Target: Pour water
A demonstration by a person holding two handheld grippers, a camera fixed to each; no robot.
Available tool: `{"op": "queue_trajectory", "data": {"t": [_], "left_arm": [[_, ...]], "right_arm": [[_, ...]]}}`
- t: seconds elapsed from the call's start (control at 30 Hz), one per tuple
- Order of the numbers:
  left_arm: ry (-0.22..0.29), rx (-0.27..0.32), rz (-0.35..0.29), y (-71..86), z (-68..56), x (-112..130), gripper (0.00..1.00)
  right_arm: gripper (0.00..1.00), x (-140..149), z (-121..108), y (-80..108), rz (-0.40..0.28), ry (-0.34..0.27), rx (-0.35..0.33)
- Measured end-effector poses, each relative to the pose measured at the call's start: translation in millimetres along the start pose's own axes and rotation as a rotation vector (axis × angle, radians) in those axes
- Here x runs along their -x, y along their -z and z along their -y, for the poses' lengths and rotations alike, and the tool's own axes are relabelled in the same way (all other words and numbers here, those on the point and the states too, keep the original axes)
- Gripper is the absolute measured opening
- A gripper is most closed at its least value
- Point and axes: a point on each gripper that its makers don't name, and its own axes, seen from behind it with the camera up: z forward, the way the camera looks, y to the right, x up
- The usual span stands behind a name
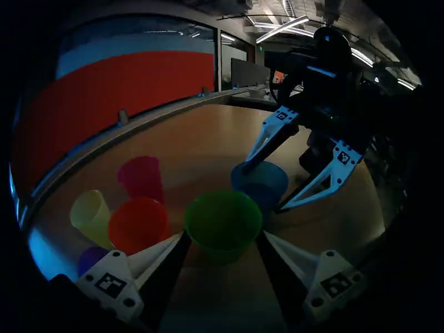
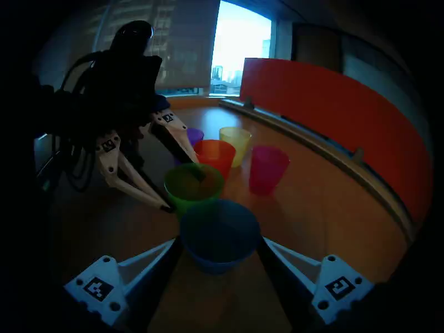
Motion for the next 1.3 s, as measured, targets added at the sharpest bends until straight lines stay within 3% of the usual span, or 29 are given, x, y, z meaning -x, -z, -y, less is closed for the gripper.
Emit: {"op": "queue_trajectory", "data": {"t": [0.77,1.3], "left_arm": [[0.014,0.043,-0.022,-1.6,-13.2,-4.0,0.84],[0.000,0.031,-0.026,2.4,-11.5,-4.3,0.84]], "right_arm": [[0.90,2.3,1.2,1.9,-0.013,-0.026,-0.011],[0.89,2.9,1.4,3.1,-0.017,-0.034,-0.009]]}}
